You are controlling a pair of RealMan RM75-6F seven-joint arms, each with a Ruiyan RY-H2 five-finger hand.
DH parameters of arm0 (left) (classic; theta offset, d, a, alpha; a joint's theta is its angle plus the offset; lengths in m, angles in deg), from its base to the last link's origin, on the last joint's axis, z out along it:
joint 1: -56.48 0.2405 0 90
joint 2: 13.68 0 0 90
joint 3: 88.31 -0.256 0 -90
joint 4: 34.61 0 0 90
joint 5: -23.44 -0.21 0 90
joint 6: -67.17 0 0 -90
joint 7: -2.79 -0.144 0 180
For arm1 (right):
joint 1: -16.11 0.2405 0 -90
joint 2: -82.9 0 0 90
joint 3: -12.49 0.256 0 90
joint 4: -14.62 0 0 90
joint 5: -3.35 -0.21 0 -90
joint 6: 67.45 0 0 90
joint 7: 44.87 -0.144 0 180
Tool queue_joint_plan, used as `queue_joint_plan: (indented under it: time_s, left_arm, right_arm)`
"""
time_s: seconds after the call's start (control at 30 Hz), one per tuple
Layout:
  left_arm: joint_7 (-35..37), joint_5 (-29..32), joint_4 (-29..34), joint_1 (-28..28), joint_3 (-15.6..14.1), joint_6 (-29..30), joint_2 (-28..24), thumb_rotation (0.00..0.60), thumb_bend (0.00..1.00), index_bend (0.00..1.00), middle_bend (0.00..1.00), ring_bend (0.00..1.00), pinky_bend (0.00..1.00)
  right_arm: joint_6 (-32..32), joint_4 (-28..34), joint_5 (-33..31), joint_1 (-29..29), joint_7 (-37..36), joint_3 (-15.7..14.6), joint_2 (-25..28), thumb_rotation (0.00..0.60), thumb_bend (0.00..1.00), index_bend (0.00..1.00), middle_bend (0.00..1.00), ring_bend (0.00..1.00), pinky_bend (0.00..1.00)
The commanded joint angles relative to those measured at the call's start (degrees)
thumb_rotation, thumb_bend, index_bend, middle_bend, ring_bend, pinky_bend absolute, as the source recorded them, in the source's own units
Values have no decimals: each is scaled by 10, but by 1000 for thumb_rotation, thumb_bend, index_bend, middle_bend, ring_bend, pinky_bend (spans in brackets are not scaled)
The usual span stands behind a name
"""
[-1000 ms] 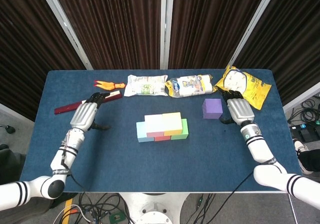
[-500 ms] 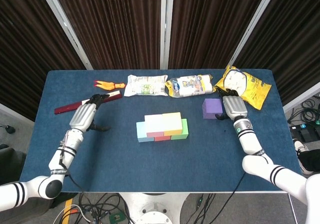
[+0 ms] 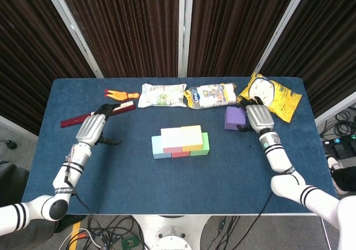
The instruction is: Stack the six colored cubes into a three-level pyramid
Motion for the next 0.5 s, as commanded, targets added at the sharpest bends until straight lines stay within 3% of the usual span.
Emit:
queue_joint_plan:
  time_s: [0.03, 0.33, 0.5]
  left_arm:
    - [0, -1, 2, 2, 2, 0, -4, 600, 0, 108, 105, 14, 183]
    - [-13, -9, 14, 8, -2, 3, -12, 600, 0, 108, 105, 14, 184]
    - [-17, -8, 20, 9, -2, 4, -11, 600, 0, 108, 106, 14, 183]
  right_arm:
    - [-44, 66, 43, -20, -21, 4, 51, 600, 203, 320, 450, 155, 48]
    - [-97, 317, 104, -48, -36, 26, 217, 600, 202, 321, 450, 156, 51]
    - [-77, 408, 114, -39, -50, 38, 267, 600, 203, 321, 449, 156, 51]
